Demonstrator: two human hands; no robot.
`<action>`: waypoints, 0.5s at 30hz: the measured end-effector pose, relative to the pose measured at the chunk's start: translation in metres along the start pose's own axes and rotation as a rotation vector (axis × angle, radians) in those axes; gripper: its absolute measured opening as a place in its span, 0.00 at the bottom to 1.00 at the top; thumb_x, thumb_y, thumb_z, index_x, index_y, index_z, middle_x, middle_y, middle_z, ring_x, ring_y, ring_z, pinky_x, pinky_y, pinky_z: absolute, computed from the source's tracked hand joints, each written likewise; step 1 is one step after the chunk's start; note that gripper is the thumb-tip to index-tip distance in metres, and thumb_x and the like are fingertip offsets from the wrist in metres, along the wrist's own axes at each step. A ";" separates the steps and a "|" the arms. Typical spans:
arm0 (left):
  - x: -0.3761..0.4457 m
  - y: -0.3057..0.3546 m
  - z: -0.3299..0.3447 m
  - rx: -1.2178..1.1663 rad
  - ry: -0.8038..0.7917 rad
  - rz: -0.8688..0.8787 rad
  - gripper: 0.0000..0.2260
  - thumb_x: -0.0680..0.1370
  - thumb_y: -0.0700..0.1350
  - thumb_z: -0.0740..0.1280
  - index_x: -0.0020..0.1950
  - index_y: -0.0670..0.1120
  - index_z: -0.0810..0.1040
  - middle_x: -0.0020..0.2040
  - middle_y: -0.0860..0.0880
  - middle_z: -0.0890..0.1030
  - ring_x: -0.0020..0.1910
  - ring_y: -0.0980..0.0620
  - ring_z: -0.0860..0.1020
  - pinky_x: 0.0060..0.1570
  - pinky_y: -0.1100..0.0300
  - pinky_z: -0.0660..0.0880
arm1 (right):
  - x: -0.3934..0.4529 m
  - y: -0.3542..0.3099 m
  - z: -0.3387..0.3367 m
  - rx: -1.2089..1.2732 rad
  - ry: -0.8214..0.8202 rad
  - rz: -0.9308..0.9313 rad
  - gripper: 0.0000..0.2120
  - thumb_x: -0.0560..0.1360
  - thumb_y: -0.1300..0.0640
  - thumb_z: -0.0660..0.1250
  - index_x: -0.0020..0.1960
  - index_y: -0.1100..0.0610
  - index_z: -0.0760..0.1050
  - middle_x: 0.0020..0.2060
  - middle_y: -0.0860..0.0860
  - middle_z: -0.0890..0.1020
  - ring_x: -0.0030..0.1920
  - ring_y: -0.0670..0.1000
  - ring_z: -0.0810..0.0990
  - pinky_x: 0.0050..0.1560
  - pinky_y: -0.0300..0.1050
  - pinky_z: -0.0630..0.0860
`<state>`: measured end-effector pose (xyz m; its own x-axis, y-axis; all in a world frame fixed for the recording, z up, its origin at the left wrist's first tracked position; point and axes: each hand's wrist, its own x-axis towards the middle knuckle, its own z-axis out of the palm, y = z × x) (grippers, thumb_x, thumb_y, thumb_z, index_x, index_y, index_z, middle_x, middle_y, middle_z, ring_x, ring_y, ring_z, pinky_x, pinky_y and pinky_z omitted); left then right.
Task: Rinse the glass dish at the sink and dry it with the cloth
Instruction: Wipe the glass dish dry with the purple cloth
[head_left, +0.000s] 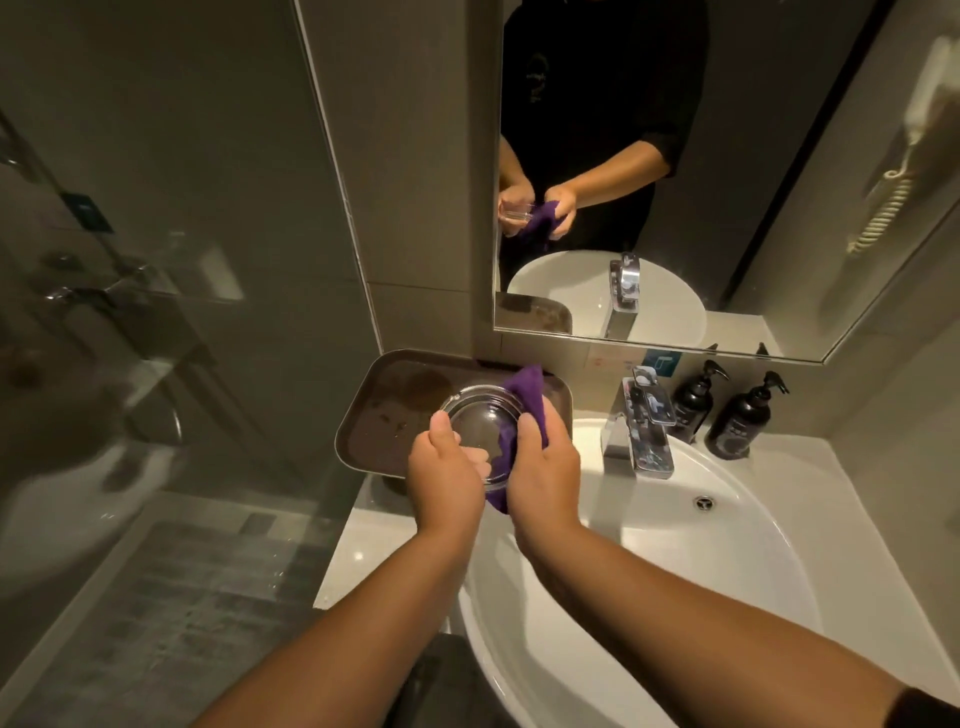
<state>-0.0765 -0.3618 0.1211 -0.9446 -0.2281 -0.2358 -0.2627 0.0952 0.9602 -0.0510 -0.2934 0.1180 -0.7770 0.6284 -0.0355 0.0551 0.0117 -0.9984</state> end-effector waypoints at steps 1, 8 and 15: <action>-0.003 -0.006 0.000 -0.021 0.016 -0.019 0.20 0.84 0.56 0.49 0.52 0.44 0.75 0.41 0.45 0.83 0.40 0.48 0.82 0.36 0.58 0.75 | -0.003 0.006 0.003 0.021 0.017 0.032 0.15 0.83 0.55 0.56 0.65 0.45 0.75 0.53 0.46 0.82 0.55 0.47 0.80 0.59 0.50 0.79; -0.002 -0.031 -0.018 0.026 -0.046 -0.031 0.20 0.84 0.56 0.48 0.54 0.46 0.75 0.45 0.45 0.84 0.43 0.48 0.83 0.44 0.55 0.80 | -0.008 0.025 -0.002 -0.084 -0.115 0.055 0.13 0.83 0.53 0.55 0.62 0.43 0.74 0.51 0.42 0.81 0.53 0.47 0.80 0.59 0.50 0.79; 0.027 -0.062 -0.063 0.280 -0.193 0.043 0.20 0.83 0.54 0.50 0.44 0.50 0.77 0.42 0.44 0.85 0.43 0.45 0.82 0.50 0.47 0.79 | 0.001 0.035 -0.002 -0.657 -0.431 -0.048 0.12 0.82 0.52 0.57 0.60 0.53 0.75 0.46 0.51 0.82 0.45 0.51 0.80 0.48 0.47 0.77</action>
<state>-0.0734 -0.4354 0.0642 -0.9687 -0.0335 -0.2460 -0.2408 0.3690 0.8977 -0.0492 -0.2909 0.0833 -0.9552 0.2603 -0.1408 0.2702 0.5731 -0.7737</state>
